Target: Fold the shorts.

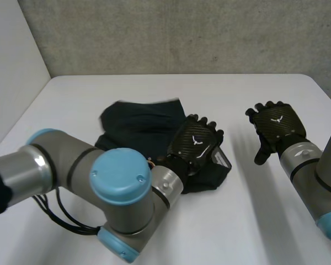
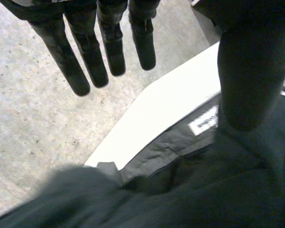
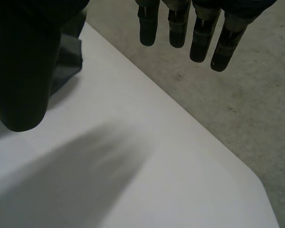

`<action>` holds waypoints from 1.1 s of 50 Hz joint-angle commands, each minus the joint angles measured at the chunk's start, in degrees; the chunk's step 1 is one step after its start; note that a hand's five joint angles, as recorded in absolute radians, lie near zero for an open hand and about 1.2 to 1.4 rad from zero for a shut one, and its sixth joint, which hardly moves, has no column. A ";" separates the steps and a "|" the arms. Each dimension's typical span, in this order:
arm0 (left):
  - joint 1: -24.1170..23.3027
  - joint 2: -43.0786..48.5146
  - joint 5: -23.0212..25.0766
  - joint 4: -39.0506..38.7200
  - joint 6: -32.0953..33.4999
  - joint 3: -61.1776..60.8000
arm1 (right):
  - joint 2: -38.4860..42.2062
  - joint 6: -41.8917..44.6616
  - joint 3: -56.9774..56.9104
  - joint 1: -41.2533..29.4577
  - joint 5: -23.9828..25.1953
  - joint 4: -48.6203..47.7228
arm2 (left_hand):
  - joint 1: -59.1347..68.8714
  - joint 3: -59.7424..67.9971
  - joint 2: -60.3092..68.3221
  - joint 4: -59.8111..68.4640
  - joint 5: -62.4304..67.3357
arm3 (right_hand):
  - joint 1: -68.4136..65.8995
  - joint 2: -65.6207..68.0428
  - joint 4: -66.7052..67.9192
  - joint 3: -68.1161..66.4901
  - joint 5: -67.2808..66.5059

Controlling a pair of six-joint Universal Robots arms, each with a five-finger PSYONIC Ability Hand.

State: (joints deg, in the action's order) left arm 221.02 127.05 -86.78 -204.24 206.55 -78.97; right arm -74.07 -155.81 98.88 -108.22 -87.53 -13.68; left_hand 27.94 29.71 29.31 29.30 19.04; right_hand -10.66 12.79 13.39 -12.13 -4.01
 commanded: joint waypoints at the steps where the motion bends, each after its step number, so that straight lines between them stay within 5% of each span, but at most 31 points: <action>1: 5.72 -14.01 -1.03 0.24 -0.45 -7.41 | -0.11 0.07 -1.59 0.65 0.61 0.76 | -4.43 -6.20 -5.80 -5.79 -5.53 | 0.66 -2.79 -3.39 2.13 4.01; 11: 19.60 -25.71 -1.46 4.71 -4.65 -12.96 | -2.49 -0.98 -7.11 -1.28 7.28 9.44 | -4.78 -6.54 -6.14 -6.14 -5.87 | 0.66 -2.79 -3.39 2.13 4.01; 21: 28.23 -19.93 -0.94 15.80 -14.16 -11.82 | 6.64 -10.12 -23.81 -9.02 9.92 20.00 | -3.77 -5.53 -5.13 -5.13 -4.86 | 0.66 -2.79 -3.39 2.13 4.01; 37: 29.82 -4.36 0.47 16.85 -12.58 -4.79 | 32.83 -10.91 -48.77 -15.35 6.59 23.53 | -2.93 -4.70 -4.29 -4.29 -4.03 | 0.66 -2.79 -3.39 2.13 4.01; 40: 29.20 -3.22 1.70 16.94 -10.83 -5.05 | 35.56 -10.74 -51.15 -15.44 5.09 23.18 | 7.46 5.69 6.10 6.10 6.36 | 0.66 -2.79 -3.39 2.13 4.01; 45: 28.15 -3.56 1.17 17.03 -9.50 -6.27 | 40.83 -11.00 -57.82 -15.44 2.11 20.63 | 49.61 47.85 48.25 48.26 48.52 | 0.66 -2.79 -3.39 2.13 4.01; 55: 23.58 -13.40 1.26 19.40 -9.50 -16.55 | 46.46 -12.41 -68.90 -15.44 2.36 19.92 | 52.06 50.29 50.69 50.70 50.96 | 0.66 -2.79 -3.39 2.13 4.01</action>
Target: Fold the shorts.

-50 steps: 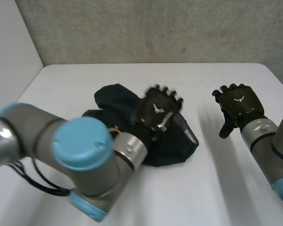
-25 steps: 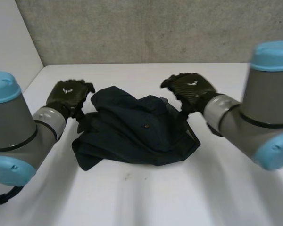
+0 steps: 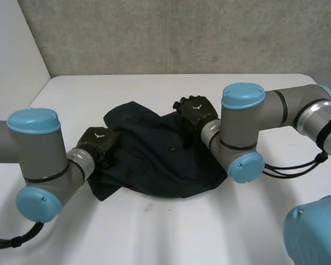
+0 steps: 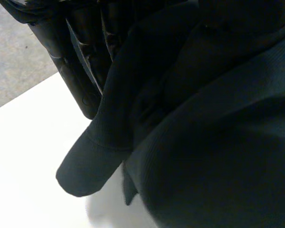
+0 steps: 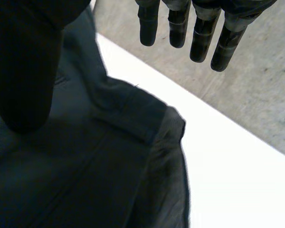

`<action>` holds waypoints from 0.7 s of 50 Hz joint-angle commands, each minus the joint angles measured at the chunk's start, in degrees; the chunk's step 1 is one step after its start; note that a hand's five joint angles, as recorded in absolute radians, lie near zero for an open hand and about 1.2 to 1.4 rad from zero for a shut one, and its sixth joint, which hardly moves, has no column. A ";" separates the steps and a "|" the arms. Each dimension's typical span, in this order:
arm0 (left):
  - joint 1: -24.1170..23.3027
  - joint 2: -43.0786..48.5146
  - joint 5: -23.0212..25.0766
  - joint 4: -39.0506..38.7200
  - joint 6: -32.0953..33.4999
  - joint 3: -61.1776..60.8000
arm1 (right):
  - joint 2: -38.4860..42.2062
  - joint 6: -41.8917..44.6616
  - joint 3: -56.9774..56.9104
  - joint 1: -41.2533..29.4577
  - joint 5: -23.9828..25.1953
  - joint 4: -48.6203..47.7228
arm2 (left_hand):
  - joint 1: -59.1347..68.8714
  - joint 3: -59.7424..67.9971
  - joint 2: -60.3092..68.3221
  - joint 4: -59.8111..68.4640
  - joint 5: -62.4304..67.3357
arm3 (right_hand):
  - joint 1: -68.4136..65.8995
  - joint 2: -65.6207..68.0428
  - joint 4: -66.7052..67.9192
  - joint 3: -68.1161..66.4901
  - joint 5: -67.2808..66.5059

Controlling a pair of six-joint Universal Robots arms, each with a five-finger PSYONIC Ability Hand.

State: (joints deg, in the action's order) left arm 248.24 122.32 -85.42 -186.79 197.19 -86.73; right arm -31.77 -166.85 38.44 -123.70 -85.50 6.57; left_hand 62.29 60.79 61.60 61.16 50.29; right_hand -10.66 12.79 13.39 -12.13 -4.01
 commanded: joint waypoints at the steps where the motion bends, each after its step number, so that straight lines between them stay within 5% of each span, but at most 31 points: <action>1: -4.07 -9.55 -0.10 1.95 -0.05 -9.94 | 5.21 -1.90 -10.20 0.04 0.59 -0.16 | 17.71 19.21 18.40 18.84 19.71 | 0.66 -2.79 -3.39 2.13 4.01; 10: -5.66 -17.02 -0.10 2.04 -0.05 -19.53 | 9.88 -2.16 -12.16 0.04 6.39 0.11 | 17.71 19.21 18.40 18.84 19.71 | -4.12 1.99 1.40 -2.65 -0.77; 15: -6.45 -18.96 -0.01 2.13 0.03 -21.90 | 11.46 -2.16 -12.51 -0.05 7.54 0.11 | 17.71 19.21 18.40 18.84 19.71 | -18.74 16.61 16.01 -17.27 -15.39; 20: -6.72 -20.10 -0.10 2.13 0.12 -22.52 | 11.21 -1.99 -12.25 0.04 8.06 0.19 | 16.73 18.23 17.42 17.86 18.73 | -69.18 67.06 66.46 -67.72 -65.84; 28: -2.95 -26.06 -0.97 -0.23 0.12 -20.86 | 2.62 -0.33 -6.90 0.04 11.40 1.42 | -26.28 -24.78 -25.59 -25.15 -24.28 | -69.34 67.21 66.61 -67.87 -65.99; 35: 2.68 -30.38 -2.03 -8.14 -0.67 -20.32 | -12.40 5.20 5.65 0.74 12.64 0.90 | -34.74 -33.25 -34.06 -33.62 -32.74 | -69.34 67.21 66.61 -67.87 -65.99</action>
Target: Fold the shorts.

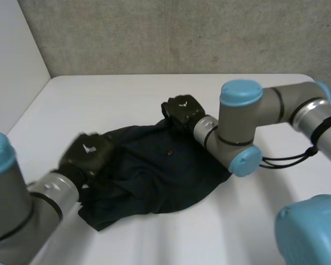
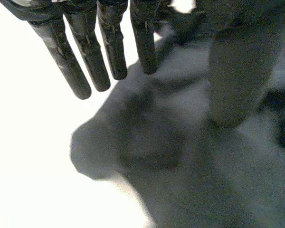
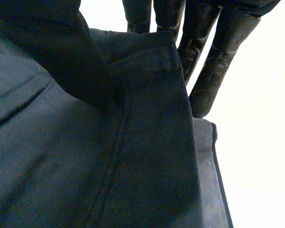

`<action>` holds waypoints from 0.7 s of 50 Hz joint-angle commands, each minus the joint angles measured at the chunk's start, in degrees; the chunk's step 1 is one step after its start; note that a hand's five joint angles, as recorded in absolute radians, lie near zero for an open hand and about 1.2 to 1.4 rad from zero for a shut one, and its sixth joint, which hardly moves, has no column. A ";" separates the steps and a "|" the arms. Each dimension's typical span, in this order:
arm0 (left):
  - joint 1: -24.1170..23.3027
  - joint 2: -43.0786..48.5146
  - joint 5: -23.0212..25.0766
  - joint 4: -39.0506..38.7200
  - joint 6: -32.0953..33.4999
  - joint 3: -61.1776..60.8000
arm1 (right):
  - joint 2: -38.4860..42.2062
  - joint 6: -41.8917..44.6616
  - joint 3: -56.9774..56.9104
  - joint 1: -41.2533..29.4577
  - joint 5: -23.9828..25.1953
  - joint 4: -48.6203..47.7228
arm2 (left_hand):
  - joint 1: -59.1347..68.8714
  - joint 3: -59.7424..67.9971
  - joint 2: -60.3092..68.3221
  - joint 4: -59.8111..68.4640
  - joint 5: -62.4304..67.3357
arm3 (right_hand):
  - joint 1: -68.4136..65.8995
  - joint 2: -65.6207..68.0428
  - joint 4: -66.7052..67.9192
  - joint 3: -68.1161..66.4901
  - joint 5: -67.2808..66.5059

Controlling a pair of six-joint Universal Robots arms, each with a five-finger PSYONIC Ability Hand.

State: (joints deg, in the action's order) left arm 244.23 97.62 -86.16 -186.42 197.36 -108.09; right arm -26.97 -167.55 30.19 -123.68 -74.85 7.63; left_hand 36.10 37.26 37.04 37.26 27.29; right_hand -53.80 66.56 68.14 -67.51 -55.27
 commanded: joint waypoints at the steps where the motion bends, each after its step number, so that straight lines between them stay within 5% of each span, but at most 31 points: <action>1: 7.83 -5.77 -1.38 -10.18 -0.93 1.21 | -19.24 6.53 15.50 0.81 1.91 -0.16 | -10.72 -11.89 -11.67 -11.89 -11.92 | -26.20 13.44 11.86 -12.49 -14.73; 9: 9.60 -1.75 -0.94 -11.51 -1.72 3.23 | -35.24 11.98 29.83 0.89 1.90 -1.39 | -14.94 -16.10 -15.88 -16.10 -16.13 | -26.20 13.44 11.86 -12.49 -14.73; 35: 8.54 12.15 3.72 -3.69 -7.26 9.21 | -54.85 12.34 60.33 8.98 0.94 -10.97 | -9.90 -11.07 -10.85 -11.07 -11.10 | -26.20 13.44 11.86 -12.49 -14.73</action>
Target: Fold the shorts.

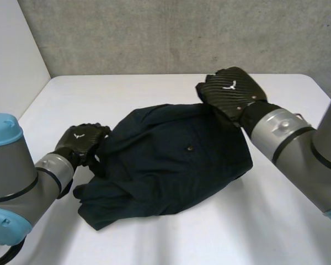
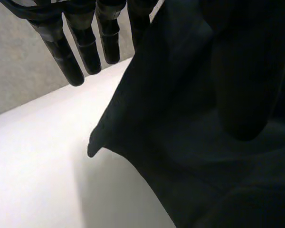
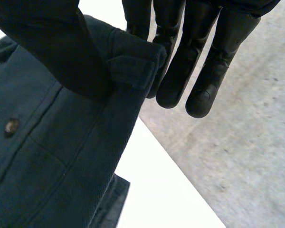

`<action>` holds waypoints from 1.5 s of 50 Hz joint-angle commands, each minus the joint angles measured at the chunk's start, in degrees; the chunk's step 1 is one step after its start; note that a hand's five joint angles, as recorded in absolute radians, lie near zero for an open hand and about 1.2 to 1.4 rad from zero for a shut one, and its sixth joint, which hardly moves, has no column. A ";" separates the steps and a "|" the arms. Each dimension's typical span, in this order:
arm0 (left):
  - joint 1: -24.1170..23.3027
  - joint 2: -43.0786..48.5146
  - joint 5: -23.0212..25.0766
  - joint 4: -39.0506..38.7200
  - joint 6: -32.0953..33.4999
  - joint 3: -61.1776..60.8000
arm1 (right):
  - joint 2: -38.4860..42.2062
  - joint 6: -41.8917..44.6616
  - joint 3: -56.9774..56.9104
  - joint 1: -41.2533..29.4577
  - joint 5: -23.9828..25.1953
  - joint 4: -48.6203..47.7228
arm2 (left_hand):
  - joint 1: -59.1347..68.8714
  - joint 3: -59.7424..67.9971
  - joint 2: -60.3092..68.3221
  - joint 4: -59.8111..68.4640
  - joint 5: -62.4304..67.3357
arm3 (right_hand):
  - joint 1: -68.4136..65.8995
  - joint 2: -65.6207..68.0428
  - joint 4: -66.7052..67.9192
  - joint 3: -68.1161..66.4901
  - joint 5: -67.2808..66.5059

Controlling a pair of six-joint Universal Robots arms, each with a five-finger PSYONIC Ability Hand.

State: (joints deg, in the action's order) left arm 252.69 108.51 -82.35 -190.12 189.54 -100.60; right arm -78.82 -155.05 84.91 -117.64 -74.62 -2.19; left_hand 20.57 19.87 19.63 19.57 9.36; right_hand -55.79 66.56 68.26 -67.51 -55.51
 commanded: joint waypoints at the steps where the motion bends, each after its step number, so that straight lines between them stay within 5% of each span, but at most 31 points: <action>1: 0.17 2.13 -0.01 -0.16 0.57 2.51 | -4.23 -0.16 7.36 3.03 0.97 -1.06 | 6.12 6.83 7.06 7.12 7.33 | -24.21 13.44 11.74 -12.49 -14.49; 14: -1.32 10.84 0.43 -0.95 0.66 9.46 | -15.31 0.10 17.31 6.90 8.26 3.76 | 15.52 16.23 16.46 16.52 16.74 | -24.21 13.44 11.74 -12.49 -14.49; 16: -1.85 11.54 0.52 -0.87 0.74 9.72 | -16.19 0.28 17.66 8.21 9.66 7.79 | 23.90 24.61 24.84 24.90 25.12 | -24.21 13.44 11.74 -12.49 -14.49; 18: -2.47 11.81 0.43 -0.87 0.74 9.81 | -16.19 0.71 17.49 9.27 9.85 10.97 | 47.76 48.47 48.70 48.76 48.97 | -24.21 13.44 11.74 -12.49 -14.49; 19: -2.56 11.81 0.43 -0.87 0.74 9.81 | -16.02 1.15 17.31 9.71 9.85 12.72 | 54.84 55.54 55.78 55.83 56.05 | -18.11 7.34 5.63 -6.39 -8.38; 20: -2.64 11.29 0.35 -0.87 0.74 9.55 | -15.67 2.55 16.79 10.67 9.58 16.48 | 59.38 60.09 60.32 60.38 60.59 | 7.27 -18.04 -19.74 18.98 16.99; 21: -2.73 11.11 0.26 -0.95 0.74 9.46 | -15.49 3.52 16.26 11.29 9.49 18.26 | 59.43 60.13 60.37 60.42 60.64 | 18.84 -29.61 -31.32 30.56 28.57; 25: -3.00 7.34 0.17 -0.87 0.74 8.85 | -15.23 7.57 13.80 15.59 8.71 22.23 | 59.43 60.13 60.37 60.43 60.64 | 45.51 -56.28 -57.99 57.23 55.24; 35: -4.14 -7.61 0.43 0.19 0.74 7.61 | -15.05 -6.83 8.00 16.04 2.55 13.53 | 59.43 60.13 60.37 60.43 60.64 | 45.79 -56.56 -58.26 57.51 55.51; 40: -5.02 -11.65 0.35 1.41 0.74 7.09 | -9.79 -15.88 7.03 9.82 2.20 12.92 | 59.43 60.13 60.37 60.43 60.64 | 45.79 -56.56 -58.26 57.51 55.51; 47: -6.34 -12.89 -0.01 3.79 0.74 7.26 | -5.30 -24.76 6.24 -0.99 1.67 13.62 | 59.43 60.13 60.37 60.43 60.64 | 45.79 -56.56 -58.26 57.51 55.51; 58: -6.77 -12.63 -0.18 4.14 0.66 7.26 | -2.75 -33.55 11.24 -1.80 0.80 12.83 | 59.43 60.13 60.37 60.43 60.64 | 45.79 -56.56 -58.26 57.51 55.51; 69: -6.95 -11.75 -0.27 3.70 0.66 7.79 | 2.79 -42.35 17.40 -3.03 -11.94 7.12 | 59.43 60.13 60.37 60.43 60.64 | 45.79 -56.56 -58.26 57.51 55.51; 75: -6.86 -10.26 -0.27 3.70 0.66 7.96 | 3.14 -42.35 18.28 -5.92 -13.80 5.45 | 59.43 60.13 60.37 60.43 60.64 | 45.79 -56.56 -58.26 57.51 55.51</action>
State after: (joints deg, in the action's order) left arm 245.79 96.98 -82.61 -186.36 190.19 -92.82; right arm -76.02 -197.74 102.50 -121.21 -86.41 4.80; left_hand 65.34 68.27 68.46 68.69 55.89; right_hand -11.72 12.73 13.36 -12.07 -3.96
